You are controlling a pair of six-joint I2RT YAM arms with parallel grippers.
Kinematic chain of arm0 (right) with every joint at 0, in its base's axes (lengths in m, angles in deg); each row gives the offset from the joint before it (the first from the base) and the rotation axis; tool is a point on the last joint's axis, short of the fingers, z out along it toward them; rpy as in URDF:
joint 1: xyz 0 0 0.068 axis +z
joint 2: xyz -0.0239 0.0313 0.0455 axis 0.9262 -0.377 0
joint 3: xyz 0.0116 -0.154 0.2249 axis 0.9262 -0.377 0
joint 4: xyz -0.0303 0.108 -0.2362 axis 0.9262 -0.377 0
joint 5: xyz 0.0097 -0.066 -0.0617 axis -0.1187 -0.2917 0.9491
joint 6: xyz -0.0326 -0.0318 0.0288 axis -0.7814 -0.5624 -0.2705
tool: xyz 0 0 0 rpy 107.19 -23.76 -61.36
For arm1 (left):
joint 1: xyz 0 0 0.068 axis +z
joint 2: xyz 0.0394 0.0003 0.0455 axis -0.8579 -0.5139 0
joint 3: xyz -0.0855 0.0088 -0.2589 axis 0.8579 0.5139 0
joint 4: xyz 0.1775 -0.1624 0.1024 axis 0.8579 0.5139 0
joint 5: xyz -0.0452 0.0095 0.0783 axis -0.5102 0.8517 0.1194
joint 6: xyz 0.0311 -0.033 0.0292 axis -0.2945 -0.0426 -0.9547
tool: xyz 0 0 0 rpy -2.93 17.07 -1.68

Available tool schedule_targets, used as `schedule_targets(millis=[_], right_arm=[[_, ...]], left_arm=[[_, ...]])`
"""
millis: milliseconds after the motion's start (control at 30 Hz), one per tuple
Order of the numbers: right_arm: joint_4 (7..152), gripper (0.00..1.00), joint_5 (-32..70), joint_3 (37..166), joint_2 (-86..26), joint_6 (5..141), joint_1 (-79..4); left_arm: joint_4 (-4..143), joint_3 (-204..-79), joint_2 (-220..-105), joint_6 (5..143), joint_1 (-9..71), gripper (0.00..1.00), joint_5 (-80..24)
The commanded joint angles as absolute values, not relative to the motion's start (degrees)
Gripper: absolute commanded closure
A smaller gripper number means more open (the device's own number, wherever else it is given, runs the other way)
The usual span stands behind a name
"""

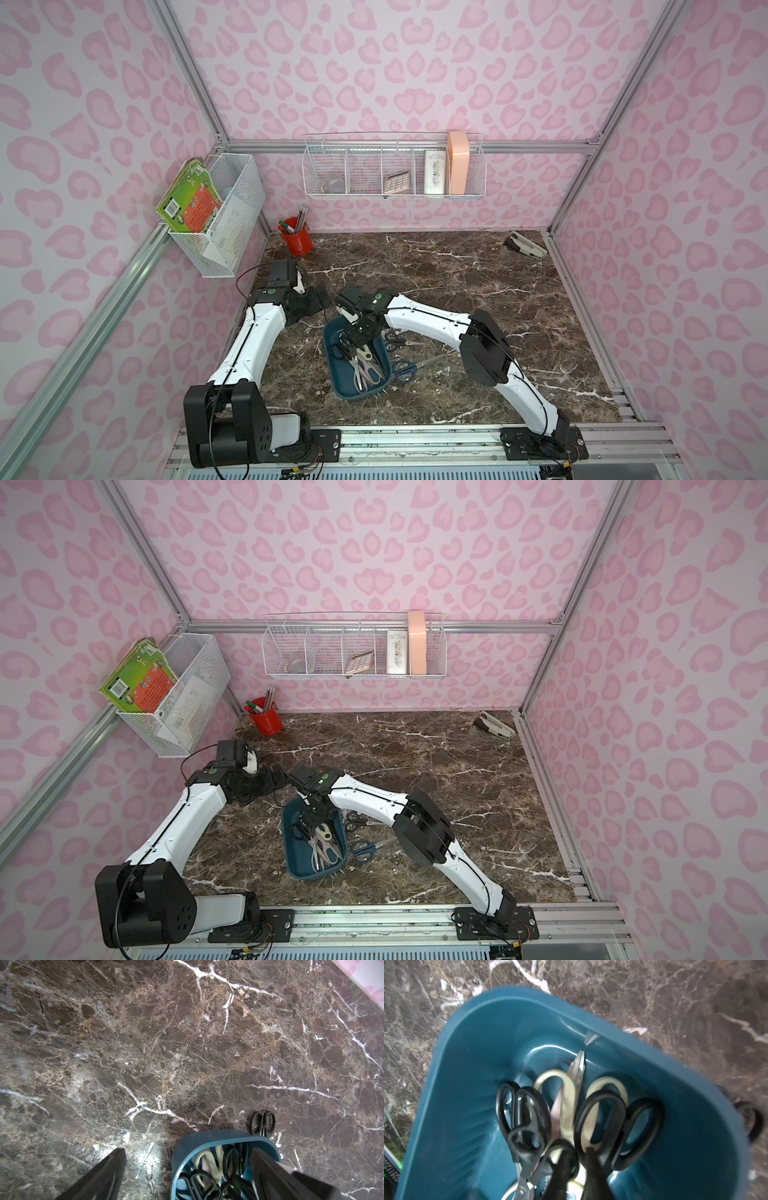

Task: Put the scissors into the storage box
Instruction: Place the scissors in the storage box.

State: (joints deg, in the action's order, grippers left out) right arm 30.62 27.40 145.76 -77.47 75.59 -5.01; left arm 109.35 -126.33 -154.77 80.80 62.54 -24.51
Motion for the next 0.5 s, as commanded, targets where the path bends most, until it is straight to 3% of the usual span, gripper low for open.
schedule_targets(millis=[0, 100, 467], right_arm=[[30.9, 0.67, 26.99, 147.21, -76.22, 75.52, -5.39], [33.02, 0.62, 25.34, 146.8, -73.25, 76.67, -6.68], [45.22, 0.63, 19.76, 130.02, -60.31, 80.35, -19.39]], left_arm=[[109.16, -126.36, -155.29, 80.68, 62.73, 0.01, -24.58], [109.16, -126.4, -155.82, 80.7, 62.68, 0.02, -24.96], [107.54, -127.4, -156.48, 81.68, 62.59, 0.02, -33.26]])
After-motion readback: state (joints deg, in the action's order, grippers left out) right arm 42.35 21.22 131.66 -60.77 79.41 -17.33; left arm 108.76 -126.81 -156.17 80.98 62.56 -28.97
